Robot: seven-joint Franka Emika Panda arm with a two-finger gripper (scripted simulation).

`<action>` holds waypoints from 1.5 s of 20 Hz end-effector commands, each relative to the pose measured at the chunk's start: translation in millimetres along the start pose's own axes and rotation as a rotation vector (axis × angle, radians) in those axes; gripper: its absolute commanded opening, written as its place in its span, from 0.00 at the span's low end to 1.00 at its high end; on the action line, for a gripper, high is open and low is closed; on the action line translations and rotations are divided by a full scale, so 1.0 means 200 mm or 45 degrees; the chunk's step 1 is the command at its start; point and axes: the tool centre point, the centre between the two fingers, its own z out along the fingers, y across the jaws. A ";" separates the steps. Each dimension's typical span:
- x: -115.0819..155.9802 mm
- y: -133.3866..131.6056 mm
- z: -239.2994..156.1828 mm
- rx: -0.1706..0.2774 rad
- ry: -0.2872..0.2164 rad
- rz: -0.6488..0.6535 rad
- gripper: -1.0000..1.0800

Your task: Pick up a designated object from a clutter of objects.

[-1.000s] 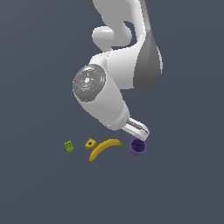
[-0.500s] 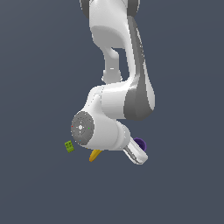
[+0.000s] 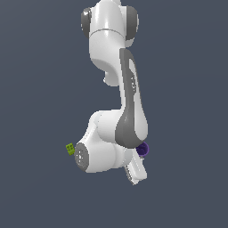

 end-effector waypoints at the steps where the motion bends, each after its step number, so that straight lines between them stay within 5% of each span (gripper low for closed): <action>1: 0.02 -0.03 0.04 0.007 -0.050 0.067 0.62; 10: 0.05 -0.07 0.11 0.015 -0.138 0.185 0.62; 25: 0.04 -0.07 0.26 0.014 -0.140 0.190 0.62; 26: 0.04 -0.07 0.26 0.014 -0.140 0.190 0.00; 30: 0.04 -0.07 0.26 0.014 -0.140 0.190 0.00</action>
